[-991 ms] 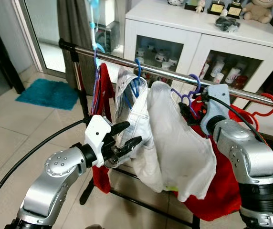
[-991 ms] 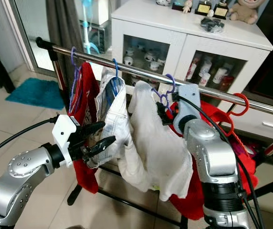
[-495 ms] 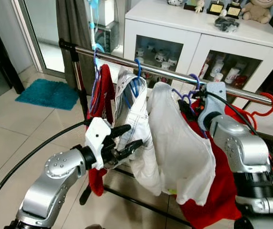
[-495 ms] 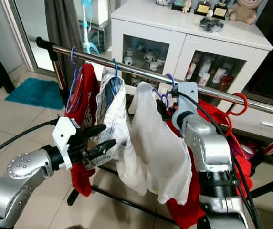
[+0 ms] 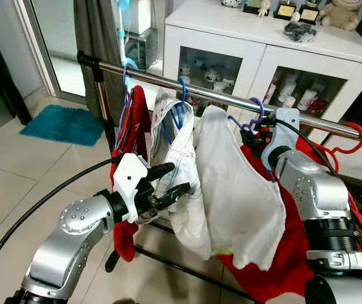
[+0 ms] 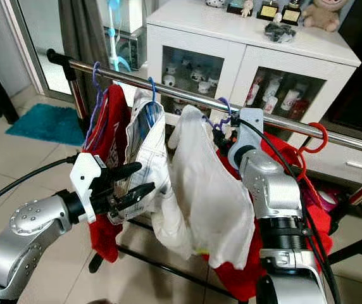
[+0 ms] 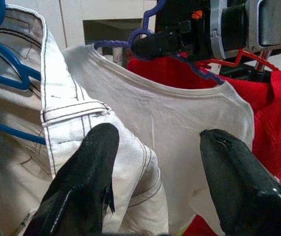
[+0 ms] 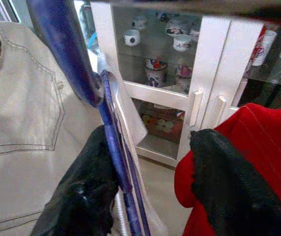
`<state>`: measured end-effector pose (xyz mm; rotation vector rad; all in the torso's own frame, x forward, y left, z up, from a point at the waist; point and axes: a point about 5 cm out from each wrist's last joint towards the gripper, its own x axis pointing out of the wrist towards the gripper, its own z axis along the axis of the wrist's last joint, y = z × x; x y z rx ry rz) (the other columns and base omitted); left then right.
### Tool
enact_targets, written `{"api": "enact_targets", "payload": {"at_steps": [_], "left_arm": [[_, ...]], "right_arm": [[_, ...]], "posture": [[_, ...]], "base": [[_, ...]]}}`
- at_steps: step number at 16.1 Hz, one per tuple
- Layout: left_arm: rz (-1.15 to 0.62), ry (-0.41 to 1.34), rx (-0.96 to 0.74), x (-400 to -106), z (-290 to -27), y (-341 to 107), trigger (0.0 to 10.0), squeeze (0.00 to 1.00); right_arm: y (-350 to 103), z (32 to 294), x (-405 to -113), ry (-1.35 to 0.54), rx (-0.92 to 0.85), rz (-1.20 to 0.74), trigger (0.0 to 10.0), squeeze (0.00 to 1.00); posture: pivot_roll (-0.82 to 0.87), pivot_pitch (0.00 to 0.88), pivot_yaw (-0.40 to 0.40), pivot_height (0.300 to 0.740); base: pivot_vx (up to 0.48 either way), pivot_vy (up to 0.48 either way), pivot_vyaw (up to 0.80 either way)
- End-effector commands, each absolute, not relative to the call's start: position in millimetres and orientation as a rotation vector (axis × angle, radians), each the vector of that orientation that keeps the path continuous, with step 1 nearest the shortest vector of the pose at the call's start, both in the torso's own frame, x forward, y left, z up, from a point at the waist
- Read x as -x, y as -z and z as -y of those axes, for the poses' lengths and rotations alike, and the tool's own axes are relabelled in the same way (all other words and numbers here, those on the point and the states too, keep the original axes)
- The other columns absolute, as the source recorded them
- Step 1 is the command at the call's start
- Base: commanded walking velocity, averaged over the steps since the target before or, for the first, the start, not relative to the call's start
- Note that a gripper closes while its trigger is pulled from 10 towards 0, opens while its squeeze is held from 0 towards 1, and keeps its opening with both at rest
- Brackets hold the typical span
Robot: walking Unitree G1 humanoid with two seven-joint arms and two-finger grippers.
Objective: Hang hanger
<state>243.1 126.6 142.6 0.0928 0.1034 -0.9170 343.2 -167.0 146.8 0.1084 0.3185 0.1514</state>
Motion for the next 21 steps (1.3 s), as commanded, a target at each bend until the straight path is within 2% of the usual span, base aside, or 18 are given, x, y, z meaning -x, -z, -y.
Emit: {"api": "enact_targets", "payload": {"at_steps": [1, 13, 16, 21], "left_arm": [[-0.092, 0.943, -0.1, -243, -122, -145, 10.0, 0.0], [-0.097, 0.939, -0.101, -243, -123, -145, 10.0, 0.0], [-0.094, 0.927, -0.088, -242, -124, -144, 10.0, 0.0], [-0.099, 0.778, -0.104, -252, -131, -140, 10.0, 0.0]], "right_arm": [[-150, 170, -347, -0.136, -0.118, -0.304, 0.0, 0.0], [-150, 167, -348, -0.159, -0.103, -0.291, 0.0, 0.0], [-156, 163, -342, -0.187, -0.161, -0.255, 0.0, 0.0], [-170, 149, -322, -0.225, -0.209, -0.158, 0.0, 0.0]], "posture": [[-0.05, 0.0, -0.083, 0.74], [-0.05, 0.0, -0.072, 0.74], [-0.05, 0.0, -0.072, 0.74], [-0.06, 0.0, -0.062, 0.74]], "base": [[0.0, 0.0, 0.0], [0.0, 0.0, 0.0], [0.0, 0.0, 0.0], [0.0, 0.0, 0.0]]}}
